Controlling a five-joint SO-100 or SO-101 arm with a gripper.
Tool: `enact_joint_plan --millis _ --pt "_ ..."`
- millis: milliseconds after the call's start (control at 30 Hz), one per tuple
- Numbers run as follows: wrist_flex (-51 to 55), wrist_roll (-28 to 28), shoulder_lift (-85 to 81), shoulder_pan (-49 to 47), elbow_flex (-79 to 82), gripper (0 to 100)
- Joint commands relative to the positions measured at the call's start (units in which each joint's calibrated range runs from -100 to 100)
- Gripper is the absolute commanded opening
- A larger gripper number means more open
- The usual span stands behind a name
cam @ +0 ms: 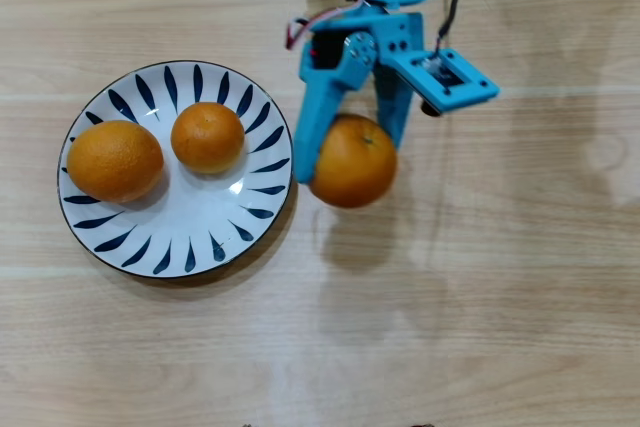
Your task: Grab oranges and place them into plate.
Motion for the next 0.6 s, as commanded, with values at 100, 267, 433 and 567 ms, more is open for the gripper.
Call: enact_joint_plan --millis 100,267,433,567 --pt "-0.55 5.94 -9.76 13.9 5.19 32" --pt "-3.47 5.94 -7.56 22.69 13.43 32" --pt "-6.48 5.94 -6.8 27.85 19.95 32" --pt "-11.81 5.94 -3.25 26.8 20.76 32"
